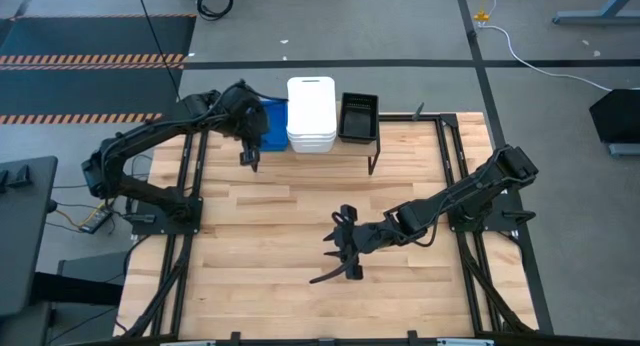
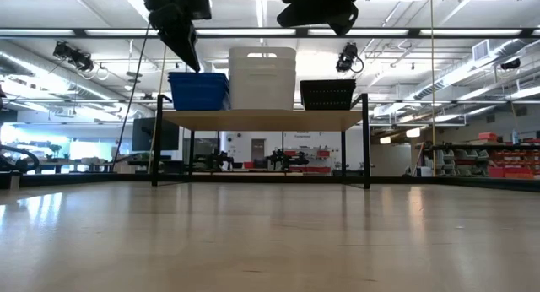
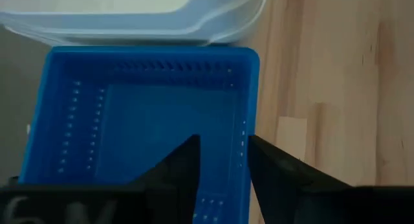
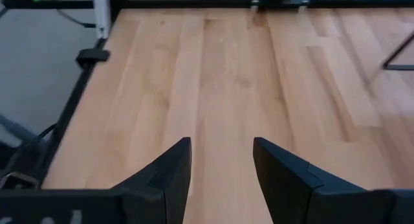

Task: Stack baskets on shelf by color
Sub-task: Stack the blue bin into the blue bin on the shelf

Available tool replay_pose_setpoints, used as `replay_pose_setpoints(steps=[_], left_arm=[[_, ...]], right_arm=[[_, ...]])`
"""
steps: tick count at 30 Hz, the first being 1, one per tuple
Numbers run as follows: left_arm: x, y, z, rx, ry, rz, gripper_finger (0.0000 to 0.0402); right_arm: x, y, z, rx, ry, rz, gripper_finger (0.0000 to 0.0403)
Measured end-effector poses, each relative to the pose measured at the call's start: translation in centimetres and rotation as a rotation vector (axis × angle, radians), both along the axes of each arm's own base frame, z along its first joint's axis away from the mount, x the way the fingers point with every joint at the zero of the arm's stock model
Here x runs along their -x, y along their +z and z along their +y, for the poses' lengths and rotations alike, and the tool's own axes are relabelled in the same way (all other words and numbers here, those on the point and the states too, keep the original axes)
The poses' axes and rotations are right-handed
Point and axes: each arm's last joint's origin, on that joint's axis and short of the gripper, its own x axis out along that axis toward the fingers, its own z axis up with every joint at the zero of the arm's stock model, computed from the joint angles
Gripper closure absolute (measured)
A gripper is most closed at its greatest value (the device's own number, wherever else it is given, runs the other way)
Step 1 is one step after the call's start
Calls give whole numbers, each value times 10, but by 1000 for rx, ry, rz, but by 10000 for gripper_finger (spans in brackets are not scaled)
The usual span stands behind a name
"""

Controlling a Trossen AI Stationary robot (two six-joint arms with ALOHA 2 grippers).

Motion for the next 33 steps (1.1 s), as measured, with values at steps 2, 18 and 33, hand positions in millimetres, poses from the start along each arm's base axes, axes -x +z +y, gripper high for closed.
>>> replay_pose_setpoints(steps=[2, 18, 33], left_arm=[[1, 4, -1, -5, 13, -16, 272], [-23, 30, -36, 90, -51, -288, 285], [-64, 29, -95, 127, -265, -425, 285]], right_arm=[[0, 0, -2, 8, -33, -6, 230], [-8, -3, -31, 50, -163, 25, 230], [14, 35, -47, 45, -137, -32, 230]])
